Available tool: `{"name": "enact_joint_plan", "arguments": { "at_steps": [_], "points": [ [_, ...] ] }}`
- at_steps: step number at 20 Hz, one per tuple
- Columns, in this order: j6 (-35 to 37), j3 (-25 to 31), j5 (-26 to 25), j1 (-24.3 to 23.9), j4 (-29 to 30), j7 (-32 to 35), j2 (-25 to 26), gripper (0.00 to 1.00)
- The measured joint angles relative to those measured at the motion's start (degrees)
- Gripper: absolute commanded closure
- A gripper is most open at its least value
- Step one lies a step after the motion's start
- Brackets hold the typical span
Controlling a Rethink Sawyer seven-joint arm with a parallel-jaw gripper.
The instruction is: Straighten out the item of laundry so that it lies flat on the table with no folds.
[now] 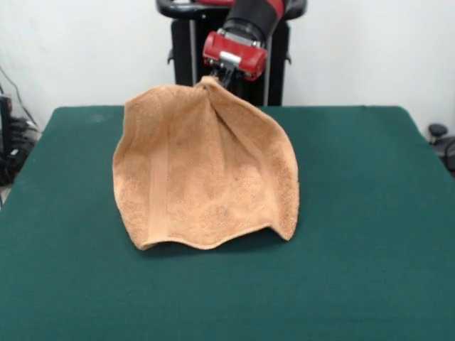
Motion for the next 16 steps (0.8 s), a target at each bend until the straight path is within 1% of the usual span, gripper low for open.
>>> {"name": "enact_joint_plan", "arguments": {
  "at_steps": [2,3,5,6,9,10,13,16],
  "points": [
    [2.3,0.0,0.0,0.3,0.5,0.0,-2.4,1.0],
    [4.9,-0.1,0.0,0.7,1.0,0.0,-4.8,1.0],
    [7.5,-0.3,0.0,1.3,1.3,0.0,-7.0,1.0],
    [9.9,-0.6,0.0,2.1,1.4,0.0,-8.8,1.0],
    [13.9,-1.1,0.0,3.5,1.4,0.0,-11.6,1.0],
    [15.7,-1.2,0.0,4.1,1.4,0.0,-12.7,0.0],
    [16.9,-1.3,-0.1,4.5,1.5,0.0,-13.4,0.0],
    [20.3,-1.3,-0.1,4.9,1.5,0.0,-15.3,0.0]
  ]
}}
